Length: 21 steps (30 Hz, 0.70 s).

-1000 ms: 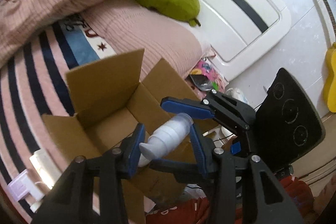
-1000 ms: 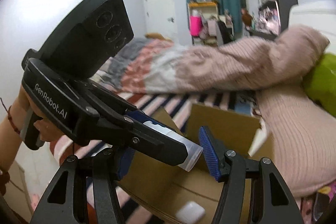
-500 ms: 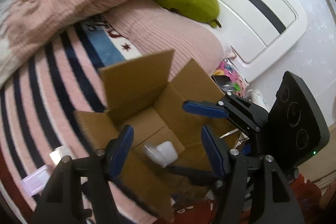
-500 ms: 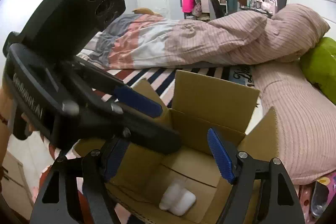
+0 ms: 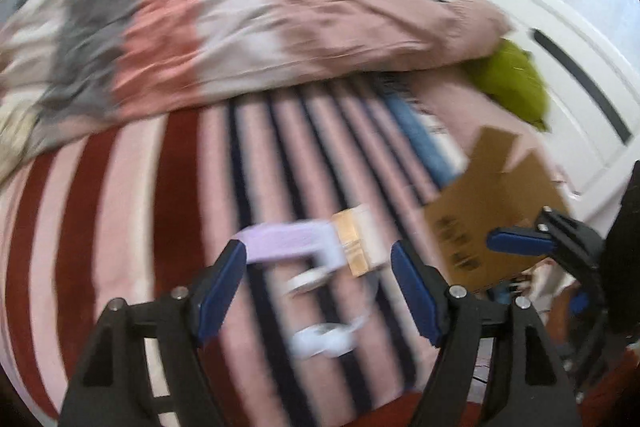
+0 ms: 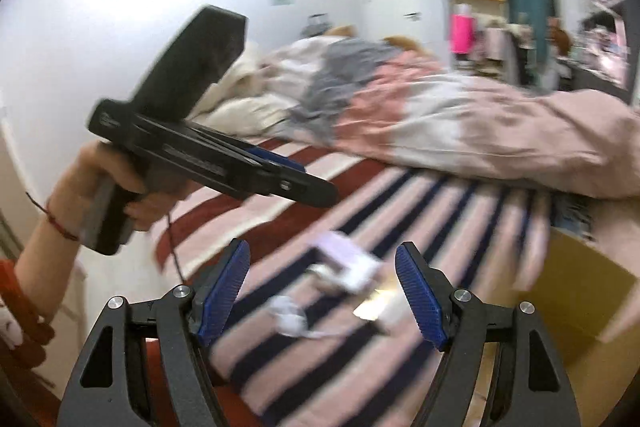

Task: Organize rigid objects
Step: 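Return the right gripper and grasp the white earphones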

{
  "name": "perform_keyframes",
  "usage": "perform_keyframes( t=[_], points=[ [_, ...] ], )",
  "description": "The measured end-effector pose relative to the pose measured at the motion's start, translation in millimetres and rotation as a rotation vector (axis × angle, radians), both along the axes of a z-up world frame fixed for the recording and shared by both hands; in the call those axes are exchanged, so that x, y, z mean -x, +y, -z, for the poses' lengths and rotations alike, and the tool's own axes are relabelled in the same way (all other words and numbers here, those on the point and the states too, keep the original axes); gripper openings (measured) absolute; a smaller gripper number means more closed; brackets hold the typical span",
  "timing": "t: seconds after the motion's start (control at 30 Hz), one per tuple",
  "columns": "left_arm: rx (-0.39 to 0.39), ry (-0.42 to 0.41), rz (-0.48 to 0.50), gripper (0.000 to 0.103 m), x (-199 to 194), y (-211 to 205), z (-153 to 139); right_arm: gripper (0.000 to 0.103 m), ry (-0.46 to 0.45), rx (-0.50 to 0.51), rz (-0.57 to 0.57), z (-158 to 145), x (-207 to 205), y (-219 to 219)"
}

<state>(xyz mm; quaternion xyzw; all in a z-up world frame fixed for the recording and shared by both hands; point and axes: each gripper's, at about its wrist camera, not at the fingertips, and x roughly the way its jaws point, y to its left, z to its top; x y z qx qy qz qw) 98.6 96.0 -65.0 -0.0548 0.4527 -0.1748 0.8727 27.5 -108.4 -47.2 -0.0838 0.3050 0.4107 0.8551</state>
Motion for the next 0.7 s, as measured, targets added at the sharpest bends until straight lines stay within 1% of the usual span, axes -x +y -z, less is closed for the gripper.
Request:
perform_keyframes(
  t=[0.1,0.17,0.2,0.33,0.4,0.47,0.5,0.53,0.6,0.63,0.67,0.7],
  points=[
    [-0.029,0.013,-0.085,0.072,13,34,32,0.073,0.062,0.011,-0.053,25,-4,32],
    [-0.033,0.022,-0.117,0.072,19,46,50,0.073,0.116,0.029,-0.082,48,-7,50],
    [-0.033,0.027,-0.128,0.072,23,52,61,0.073,0.151,0.047,-0.089,65,-9,58],
    [-0.023,0.044,-0.141,0.072,35,64,88,0.072,0.242,0.113,-0.053,118,-18,69],
    [-0.001,0.053,-0.137,0.072,38,67,97,0.071,0.264,0.144,-0.029,139,-25,67],
    [0.012,0.061,-0.132,0.072,40,66,102,0.058,0.279,0.170,-0.012,154,-30,66],
    [0.010,0.063,-0.126,0.072,41,65,104,0.055,0.287,0.181,-0.009,159,-32,66],
    [0.006,0.064,-0.123,0.072,42,64,105,0.048,0.293,0.192,-0.007,163,-33,65],
    [0.013,0.069,-0.115,0.072,43,60,106,0.043,0.286,0.210,-0.009,164,-33,63],
    [0.023,0.073,-0.109,0.072,43,58,106,0.031,0.277,0.225,-0.007,163,-34,64],
    [0.034,0.074,-0.102,0.072,44,55,105,0.027,0.261,0.249,-0.003,161,-33,64],
    [0.044,0.075,-0.090,0.072,44,51,102,0.027,0.250,0.251,-0.001,158,-33,64]
  ],
)
